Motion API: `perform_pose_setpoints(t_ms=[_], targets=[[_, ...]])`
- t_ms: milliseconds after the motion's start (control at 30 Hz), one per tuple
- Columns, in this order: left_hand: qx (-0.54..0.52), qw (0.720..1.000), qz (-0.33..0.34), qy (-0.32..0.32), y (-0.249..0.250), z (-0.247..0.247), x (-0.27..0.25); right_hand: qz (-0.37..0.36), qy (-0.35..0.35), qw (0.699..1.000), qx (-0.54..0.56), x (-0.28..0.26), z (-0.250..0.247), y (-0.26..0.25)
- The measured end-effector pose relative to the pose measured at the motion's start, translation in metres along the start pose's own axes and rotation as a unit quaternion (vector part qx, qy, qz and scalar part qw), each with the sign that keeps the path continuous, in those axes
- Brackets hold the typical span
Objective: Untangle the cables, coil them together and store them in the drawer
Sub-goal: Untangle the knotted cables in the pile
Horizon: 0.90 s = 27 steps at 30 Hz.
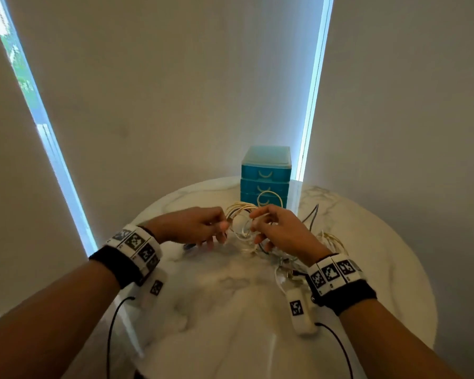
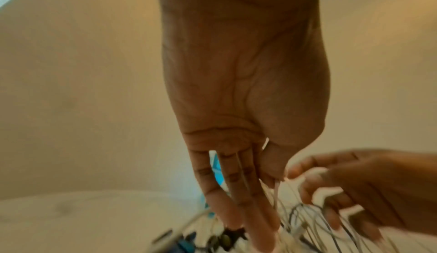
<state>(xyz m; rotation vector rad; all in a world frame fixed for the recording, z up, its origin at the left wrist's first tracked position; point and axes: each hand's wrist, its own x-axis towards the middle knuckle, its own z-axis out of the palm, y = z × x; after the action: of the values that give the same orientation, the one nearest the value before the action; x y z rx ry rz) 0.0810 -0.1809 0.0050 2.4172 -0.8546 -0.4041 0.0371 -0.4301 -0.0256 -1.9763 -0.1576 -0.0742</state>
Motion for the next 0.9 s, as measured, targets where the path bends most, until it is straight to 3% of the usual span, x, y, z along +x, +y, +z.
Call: perform_pose_setpoints(t_ms=[233,467,533,633,700,733,800,900], targets=[[-0.136,0.964,0.066,0.218,0.051,-0.061,-0.036,-0.073,-0.02,0.997,0.004,-0.011,0.031,-0.044],[-0.221,0.893,0.144,0.366,0.06,-0.092,-0.033,-0.136,0.116,0.972,-0.152,0.036,0.033,-0.062],[-0.277,0.858,0.135,0.41,0.043,-0.102,-0.033,-0.113,0.161,0.969,-0.151,0.043,0.01,-0.052],[-0.372,0.786,0.098,0.484,0.005,-0.123,-0.035,-0.043,0.283,0.953,-0.102,0.044,-0.04,-0.031],[-0.415,0.736,0.068,0.531,-0.019,-0.13,-0.038,0.034,0.309,0.947,-0.078,0.038,-0.064,-0.017],[-0.423,0.724,0.057,0.541,-0.025,-0.129,-0.038,0.071,0.305,0.946,-0.085,0.034,-0.07,-0.011],[-0.424,0.74,0.046,0.52,-0.026,-0.117,-0.034,0.095,0.298,0.938,-0.148,0.029,-0.068,-0.001],[-0.418,0.8,0.062,0.426,0.002,-0.08,-0.015,-0.017,0.287,0.939,-0.188,0.019,-0.038,-0.004]])
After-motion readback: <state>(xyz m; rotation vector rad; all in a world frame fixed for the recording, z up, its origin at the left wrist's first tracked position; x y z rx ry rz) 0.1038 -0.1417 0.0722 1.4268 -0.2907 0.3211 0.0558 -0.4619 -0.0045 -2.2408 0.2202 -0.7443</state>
